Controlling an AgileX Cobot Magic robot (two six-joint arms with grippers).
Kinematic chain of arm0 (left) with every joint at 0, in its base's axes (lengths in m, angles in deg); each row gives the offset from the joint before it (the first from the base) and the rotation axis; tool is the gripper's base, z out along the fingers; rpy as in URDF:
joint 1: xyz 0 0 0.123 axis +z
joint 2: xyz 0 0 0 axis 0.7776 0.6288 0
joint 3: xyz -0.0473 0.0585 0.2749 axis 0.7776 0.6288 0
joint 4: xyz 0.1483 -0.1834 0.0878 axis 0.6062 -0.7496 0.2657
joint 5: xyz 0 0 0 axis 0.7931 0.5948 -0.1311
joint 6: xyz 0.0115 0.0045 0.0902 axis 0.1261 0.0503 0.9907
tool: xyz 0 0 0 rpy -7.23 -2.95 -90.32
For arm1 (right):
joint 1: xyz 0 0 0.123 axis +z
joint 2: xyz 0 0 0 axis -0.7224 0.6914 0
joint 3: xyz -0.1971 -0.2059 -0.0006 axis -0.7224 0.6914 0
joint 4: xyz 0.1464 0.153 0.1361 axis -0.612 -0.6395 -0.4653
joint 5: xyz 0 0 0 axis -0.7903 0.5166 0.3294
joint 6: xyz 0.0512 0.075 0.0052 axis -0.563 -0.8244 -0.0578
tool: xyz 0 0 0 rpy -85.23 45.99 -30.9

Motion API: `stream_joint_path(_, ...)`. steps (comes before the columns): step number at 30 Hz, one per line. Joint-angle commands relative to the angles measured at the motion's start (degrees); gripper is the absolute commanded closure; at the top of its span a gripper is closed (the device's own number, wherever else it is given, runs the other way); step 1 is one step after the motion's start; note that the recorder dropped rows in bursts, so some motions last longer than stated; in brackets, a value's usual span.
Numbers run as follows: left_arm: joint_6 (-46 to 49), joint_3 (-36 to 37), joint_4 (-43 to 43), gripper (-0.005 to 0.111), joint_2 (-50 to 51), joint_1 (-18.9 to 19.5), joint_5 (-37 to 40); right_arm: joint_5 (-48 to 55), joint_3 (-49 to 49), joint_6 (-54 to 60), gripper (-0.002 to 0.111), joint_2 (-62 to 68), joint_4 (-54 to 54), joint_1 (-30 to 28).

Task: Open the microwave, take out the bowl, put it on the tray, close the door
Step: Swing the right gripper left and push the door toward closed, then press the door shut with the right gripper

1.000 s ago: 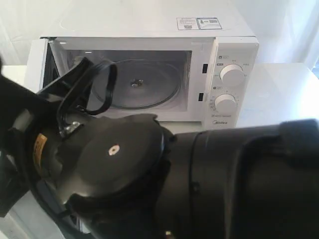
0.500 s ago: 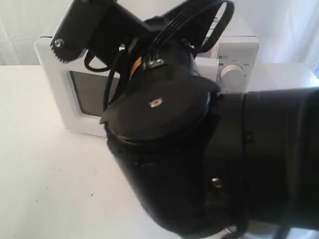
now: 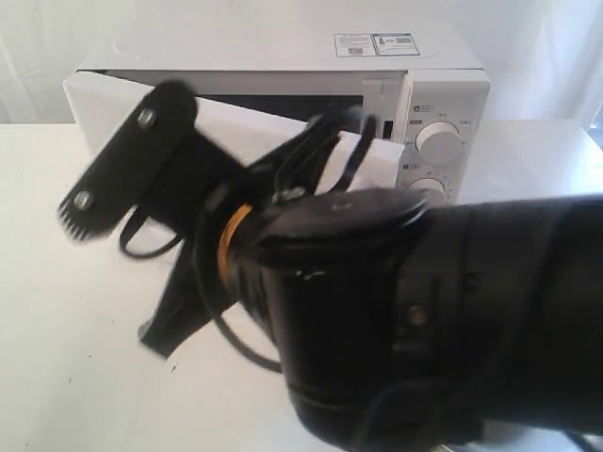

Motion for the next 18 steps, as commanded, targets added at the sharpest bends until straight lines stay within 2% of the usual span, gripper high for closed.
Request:
stream_joint_path(1,0.0,-0.2,-0.5,0.107,-0.1,-0.2,-0.2,-8.2,1.3,1.1,0.108,6.2,-0.5,-3.6)
stream_joint_path(4,0.0,-0.2,-0.5,0.107,-0.1,-0.2,-0.2,-1.1,1.3,0.8,0.108,10.8,3.3,-7.0)
stream_joint_path(9,0.0,-0.2,-0.5,0.107,-0.1,-0.2,-0.2,12.4,1.3,-6.8,0.108,15.0,16.2,-14.4)
stream_joint_path(14,0.0,-0.2,-0.5,0.107,-0.1,-0.2,-0.2,11.1,1.3,-7.2,0.108,14.9,19.7,-21.7)
stream_joint_path(18,0.0,-0.2,-0.5,0.107,-0.1,-0.2,-0.2,9.2,1.3,-9.6,0.108,14.9,22.4,-24.4)
